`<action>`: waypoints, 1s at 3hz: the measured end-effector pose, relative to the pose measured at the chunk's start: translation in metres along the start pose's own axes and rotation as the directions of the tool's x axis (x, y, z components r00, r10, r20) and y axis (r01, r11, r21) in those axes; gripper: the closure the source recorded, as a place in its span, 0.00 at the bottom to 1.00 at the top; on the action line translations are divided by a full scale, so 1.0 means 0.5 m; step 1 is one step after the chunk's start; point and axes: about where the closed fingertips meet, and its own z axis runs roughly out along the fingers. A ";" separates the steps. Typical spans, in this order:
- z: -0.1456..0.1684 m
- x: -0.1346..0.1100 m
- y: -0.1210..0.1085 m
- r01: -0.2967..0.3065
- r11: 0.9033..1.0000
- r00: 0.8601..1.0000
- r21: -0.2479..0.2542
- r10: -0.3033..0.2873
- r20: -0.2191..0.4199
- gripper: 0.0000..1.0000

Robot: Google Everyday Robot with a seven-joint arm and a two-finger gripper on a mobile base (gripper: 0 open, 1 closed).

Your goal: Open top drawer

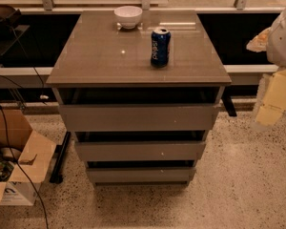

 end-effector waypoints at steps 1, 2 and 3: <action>-0.001 -0.002 0.000 0.000 1.000 1.000 0.006 0.000 0.002 0.00; 0.005 -0.022 -0.001 -0.013 0.999 0.999 0.038 0.012 0.048 0.00; 0.026 -0.091 0.002 -0.047 0.995 0.990 0.089 0.034 0.138 0.00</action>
Offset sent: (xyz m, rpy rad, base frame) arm 0.0115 0.0310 -0.0069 0.1285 -0.1268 -0.0251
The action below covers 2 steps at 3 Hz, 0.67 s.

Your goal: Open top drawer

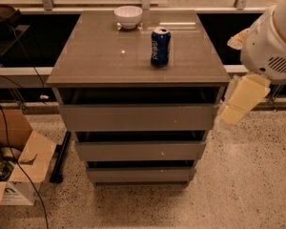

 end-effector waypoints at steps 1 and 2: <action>0.046 -0.055 0.004 -0.016 0.999 0.997 0.032 0.013 0.079 0.00; 0.112 -0.061 0.017 -0.010 1.000 0.993 0.018 0.007 0.121 0.00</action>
Offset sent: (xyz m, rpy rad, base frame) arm 0.0330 0.0580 -0.0845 0.1534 -0.0500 0.0610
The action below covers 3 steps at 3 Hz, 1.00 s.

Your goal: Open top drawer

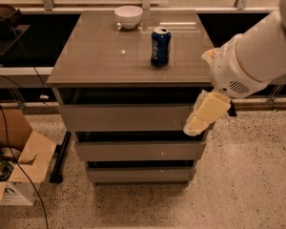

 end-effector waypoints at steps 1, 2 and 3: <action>0.006 -0.001 -0.001 0.002 1.000 1.000 0.006 -0.002 0.006 0.00; 0.044 0.002 0.006 -0.003 1.000 0.998 0.010 0.004 -0.068 0.00; 0.105 0.020 0.021 -0.018 1.000 0.992 0.003 0.019 -0.122 0.00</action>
Offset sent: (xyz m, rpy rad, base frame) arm 0.0129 0.0118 -0.0280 -0.1644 0.0355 -0.0758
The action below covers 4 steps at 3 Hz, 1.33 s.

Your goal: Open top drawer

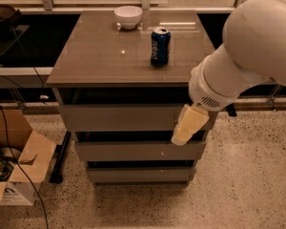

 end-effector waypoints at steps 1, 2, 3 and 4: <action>0.081 0.035 0.008 -0.022 0.999 1.000 -0.034 0.022 0.007 0.00; 0.156 0.059 -0.009 -0.067 0.995 0.994 -0.070 0.072 0.076 0.00; 0.233 0.069 -0.030 -0.116 0.985 0.976 -0.125 0.136 0.171 0.00; 0.244 0.071 -0.023 -0.117 0.983 0.976 -0.139 0.140 0.169 0.00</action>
Offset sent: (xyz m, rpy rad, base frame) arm 0.0647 -0.0152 -0.1310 0.2951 0.0911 -0.0297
